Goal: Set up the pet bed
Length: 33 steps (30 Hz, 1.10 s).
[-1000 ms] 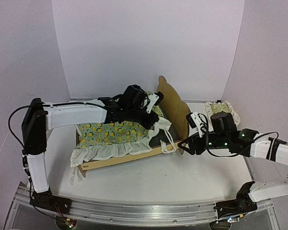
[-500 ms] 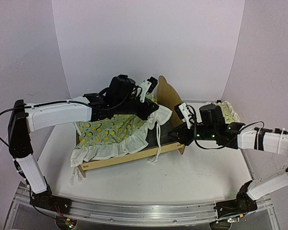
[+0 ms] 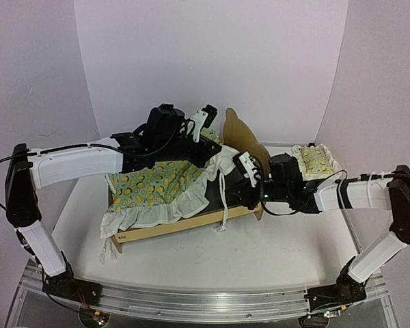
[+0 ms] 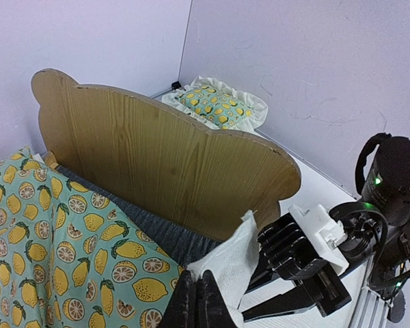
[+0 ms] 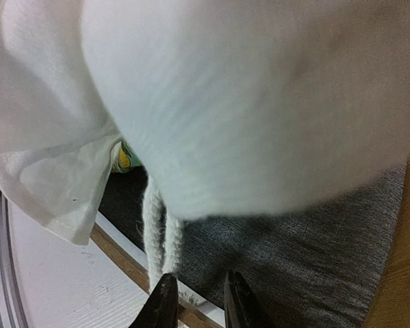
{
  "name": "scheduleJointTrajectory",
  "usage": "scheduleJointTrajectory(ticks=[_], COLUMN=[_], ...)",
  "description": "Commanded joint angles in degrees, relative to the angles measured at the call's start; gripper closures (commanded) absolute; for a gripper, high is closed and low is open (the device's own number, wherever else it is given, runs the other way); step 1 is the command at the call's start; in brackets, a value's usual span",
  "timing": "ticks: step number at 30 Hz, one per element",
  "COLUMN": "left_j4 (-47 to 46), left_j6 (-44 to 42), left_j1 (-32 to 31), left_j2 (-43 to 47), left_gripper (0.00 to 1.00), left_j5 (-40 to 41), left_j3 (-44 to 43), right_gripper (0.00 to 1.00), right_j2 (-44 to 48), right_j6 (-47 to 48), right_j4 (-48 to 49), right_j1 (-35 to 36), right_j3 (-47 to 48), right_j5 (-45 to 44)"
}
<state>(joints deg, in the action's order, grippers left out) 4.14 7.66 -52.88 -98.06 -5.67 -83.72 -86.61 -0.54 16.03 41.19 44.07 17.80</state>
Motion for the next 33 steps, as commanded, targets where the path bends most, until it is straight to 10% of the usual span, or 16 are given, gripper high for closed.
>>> scheduleJointTrajectory(ticks=[1,33], left_j4=[-3.9,-3.9], left_j6=[1.0,1.6], left_j1=[0.5,1.6], left_j2=[3.8,4.3], left_gripper=[1.0,1.0], left_j5=[-0.6,-1.8], left_j3=[-0.3,-0.1], right_gripper=[0.75,0.81], right_j2=[-1.4,-4.2], right_j6=[-2.4,-8.5], right_j4=[8.0,13.9], right_j1=[0.2,1.0], right_j3=[2.2,2.3], right_j5=[2.6,-0.7])
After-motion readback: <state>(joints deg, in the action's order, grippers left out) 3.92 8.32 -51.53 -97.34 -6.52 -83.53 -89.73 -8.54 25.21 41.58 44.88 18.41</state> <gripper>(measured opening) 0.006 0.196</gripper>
